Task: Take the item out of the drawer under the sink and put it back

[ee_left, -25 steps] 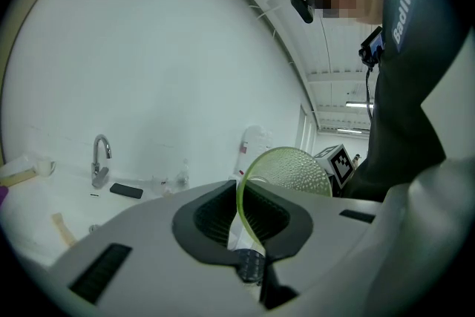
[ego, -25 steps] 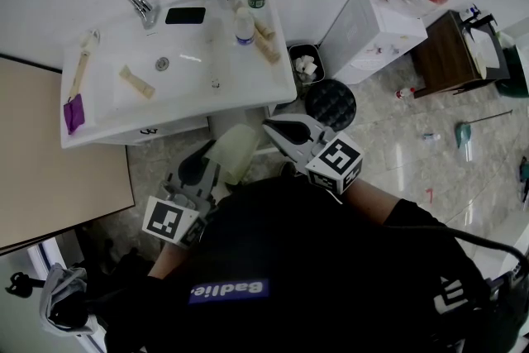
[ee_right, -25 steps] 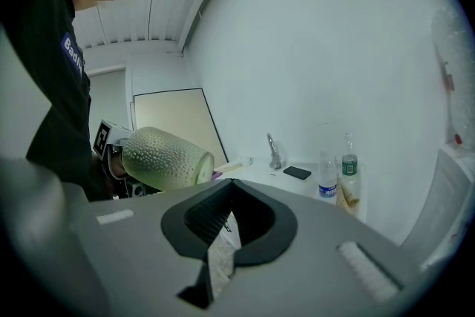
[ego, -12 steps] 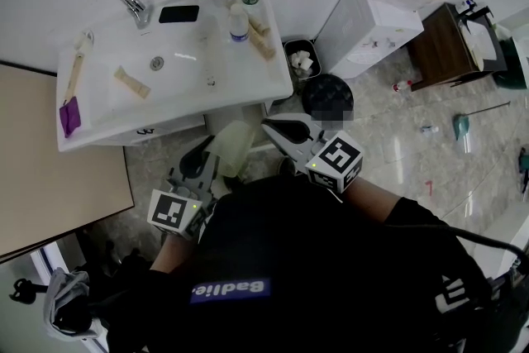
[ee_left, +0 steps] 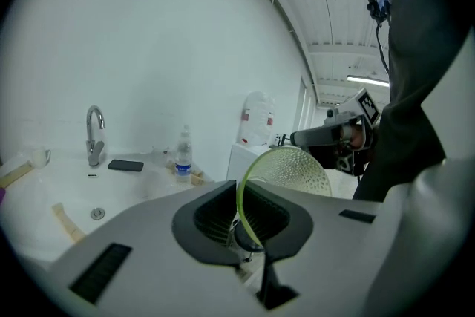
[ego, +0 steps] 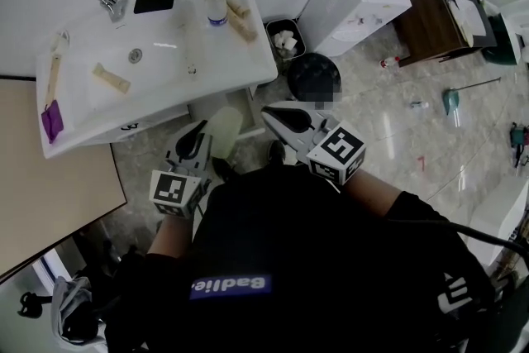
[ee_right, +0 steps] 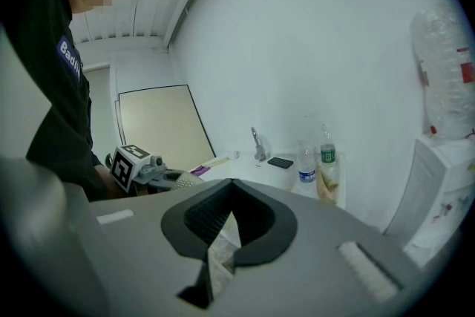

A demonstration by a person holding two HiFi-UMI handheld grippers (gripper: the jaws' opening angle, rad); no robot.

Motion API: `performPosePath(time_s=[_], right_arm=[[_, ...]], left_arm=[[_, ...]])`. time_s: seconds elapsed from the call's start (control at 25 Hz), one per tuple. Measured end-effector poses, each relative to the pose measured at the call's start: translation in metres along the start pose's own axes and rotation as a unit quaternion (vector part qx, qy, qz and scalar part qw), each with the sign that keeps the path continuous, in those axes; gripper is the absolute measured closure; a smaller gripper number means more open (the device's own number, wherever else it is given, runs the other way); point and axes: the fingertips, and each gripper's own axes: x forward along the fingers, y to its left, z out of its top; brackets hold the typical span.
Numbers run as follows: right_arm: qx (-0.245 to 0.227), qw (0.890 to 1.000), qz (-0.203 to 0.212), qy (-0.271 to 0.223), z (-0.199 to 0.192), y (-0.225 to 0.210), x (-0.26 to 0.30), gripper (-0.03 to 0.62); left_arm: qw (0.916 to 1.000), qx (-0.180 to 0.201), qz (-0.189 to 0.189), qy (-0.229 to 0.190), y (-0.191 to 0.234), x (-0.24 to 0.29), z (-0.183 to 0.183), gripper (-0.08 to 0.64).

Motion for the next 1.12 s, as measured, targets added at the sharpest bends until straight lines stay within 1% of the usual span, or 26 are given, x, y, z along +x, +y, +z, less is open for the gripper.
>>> performPosePath(time_s=[0.12, 0.2, 0.32, 0.52, 0.64, 0.8, 1.0, 1.12], right_arm=[[0.002, 1.0, -0.007, 0.002, -0.004, -0.005, -0.004, 0.591], [0.003, 1.0, -0.011, 0.002, -0.005, -0.008, -0.006, 0.591], [0.002, 1.0, -0.016, 0.005, -0.008, -0.013, -0.009, 0.591], [0.02, 0.999, -0.027, 0.005, -0.013, -0.022, -0.017, 0.591], [0.02, 0.999, -0.031, 0.012, -0.018, -0.027, -0.022, 0.591], [0.027, 0.999, -0.041, 0.011, -0.018, -0.034, -0.028, 0.591], [0.035, 0.997, -0.057, 0.026, -0.024, -0.045, -0.039, 0.591], [0.042, 0.996, -0.075, 0.037, -0.028, -0.055, -0.048, 0.591]], left_arm=[[0.9994, 0.013, -0.004, 0.031, 0.005, 0.019, -0.025, 0.535], [0.9983, 0.014, -0.005, 0.057, 0.01, 0.03, -0.041, 0.535], [0.9962, 0.016, -0.009, 0.085, 0.016, 0.044, -0.06, 0.535], [0.9913, 0.025, -0.016, 0.128, 0.021, 0.065, -0.089, 0.535], [0.9876, 0.031, -0.016, 0.153, 0.026, 0.079, -0.111, 0.535], [0.9797, 0.031, -0.007, 0.198, 0.038, 0.095, -0.149, 0.535], [0.9658, 0.04, 0.002, 0.256, 0.054, 0.11, -0.196, 0.535], [0.9586, 0.043, 0.008, 0.282, 0.064, 0.119, -0.221, 0.535]])
